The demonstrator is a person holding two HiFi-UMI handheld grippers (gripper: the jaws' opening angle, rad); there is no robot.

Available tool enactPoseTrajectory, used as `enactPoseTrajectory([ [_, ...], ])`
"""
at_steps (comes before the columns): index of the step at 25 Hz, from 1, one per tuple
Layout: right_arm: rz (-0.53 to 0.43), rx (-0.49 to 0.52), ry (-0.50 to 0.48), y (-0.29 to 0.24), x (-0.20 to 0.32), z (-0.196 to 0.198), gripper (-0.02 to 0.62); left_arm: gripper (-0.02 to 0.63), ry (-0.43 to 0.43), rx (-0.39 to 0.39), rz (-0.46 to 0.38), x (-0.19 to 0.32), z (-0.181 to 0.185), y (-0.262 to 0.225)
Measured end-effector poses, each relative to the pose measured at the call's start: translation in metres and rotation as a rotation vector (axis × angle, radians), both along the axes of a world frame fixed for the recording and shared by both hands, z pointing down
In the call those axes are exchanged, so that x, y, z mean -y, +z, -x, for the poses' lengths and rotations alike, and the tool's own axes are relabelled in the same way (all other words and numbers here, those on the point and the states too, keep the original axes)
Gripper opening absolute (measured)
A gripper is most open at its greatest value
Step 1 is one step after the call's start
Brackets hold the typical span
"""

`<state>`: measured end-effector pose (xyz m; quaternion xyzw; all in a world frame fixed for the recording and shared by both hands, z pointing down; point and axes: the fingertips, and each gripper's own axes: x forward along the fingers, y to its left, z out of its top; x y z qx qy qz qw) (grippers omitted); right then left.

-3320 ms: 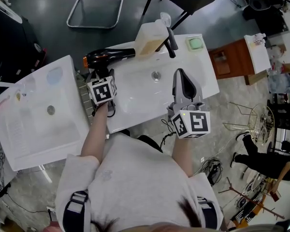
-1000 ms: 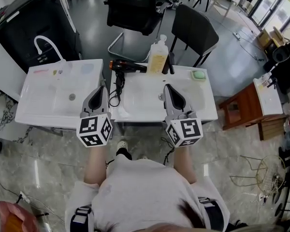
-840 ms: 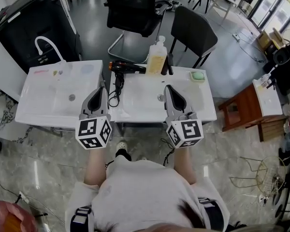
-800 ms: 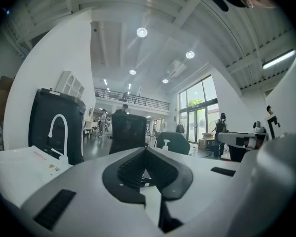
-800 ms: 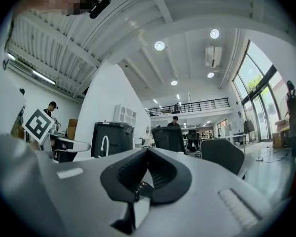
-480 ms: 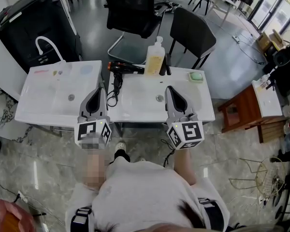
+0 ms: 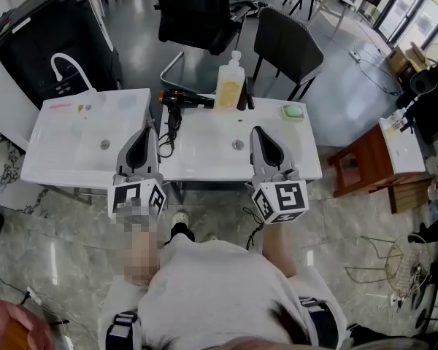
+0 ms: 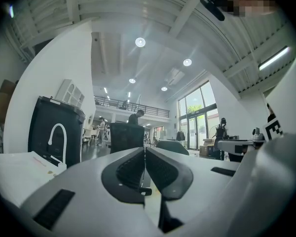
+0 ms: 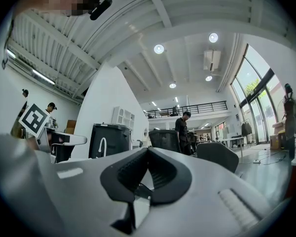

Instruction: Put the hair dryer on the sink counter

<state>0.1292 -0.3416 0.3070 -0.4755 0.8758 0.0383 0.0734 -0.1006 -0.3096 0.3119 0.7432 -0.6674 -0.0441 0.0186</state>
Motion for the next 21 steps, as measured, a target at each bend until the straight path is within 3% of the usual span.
enactPoseTrajectory([
  [21,0.008,0.023,0.017,0.005,0.010,-0.010,0.011,0.009,0.007,0.021,-0.016,0.013,-0.005,0.004],
])
